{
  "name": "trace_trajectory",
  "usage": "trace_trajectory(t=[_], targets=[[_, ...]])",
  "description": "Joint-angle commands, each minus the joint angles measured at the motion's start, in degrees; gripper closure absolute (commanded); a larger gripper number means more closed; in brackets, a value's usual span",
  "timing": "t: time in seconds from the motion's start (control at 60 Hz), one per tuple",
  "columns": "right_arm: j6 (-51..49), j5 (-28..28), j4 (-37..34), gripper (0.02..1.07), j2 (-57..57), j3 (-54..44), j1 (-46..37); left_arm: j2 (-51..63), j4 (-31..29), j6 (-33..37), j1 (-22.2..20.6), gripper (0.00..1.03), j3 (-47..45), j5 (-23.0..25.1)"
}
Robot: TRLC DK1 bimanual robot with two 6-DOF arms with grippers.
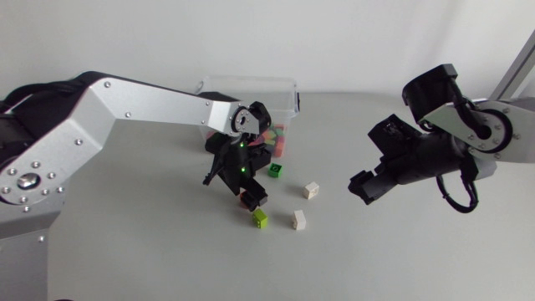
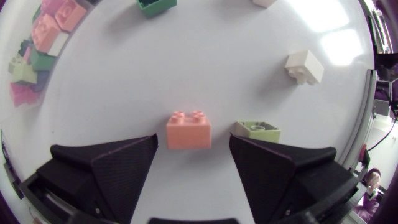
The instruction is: Place the duplo bricks in the container
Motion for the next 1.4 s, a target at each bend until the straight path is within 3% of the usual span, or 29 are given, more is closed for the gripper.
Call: trace_trajectory(t=[0.0,0.433,0.7,1.033,1.383], targets=[[1.4,0.4,0.0,0.07,-0.4,0.2,0.6,1.9,-0.7,-1.7,0.2,0.30,1.6,-0.5],[1.2,0.4,1.3,0.10,0.5,-0.9,3.5,3.2,1.8,-1.8,0.5,0.43,1.9,0.1],[1.7,0.4,3.0,0.13,4.6,0.5,5.9,3.9,0.9,-1.9,0.5,0.62,1.6,0.9],[2.8,2.8,3.4,0.16,20.9,9.0,9.7,-3.6,0.0,-0.4,0.7,0.62,0.0,0.8],[4.7,4.1,3.4,0.16,32.3,16.1,10.0,-11.7,0.0,1.1,4.3,0.62,2.1,0.8]])
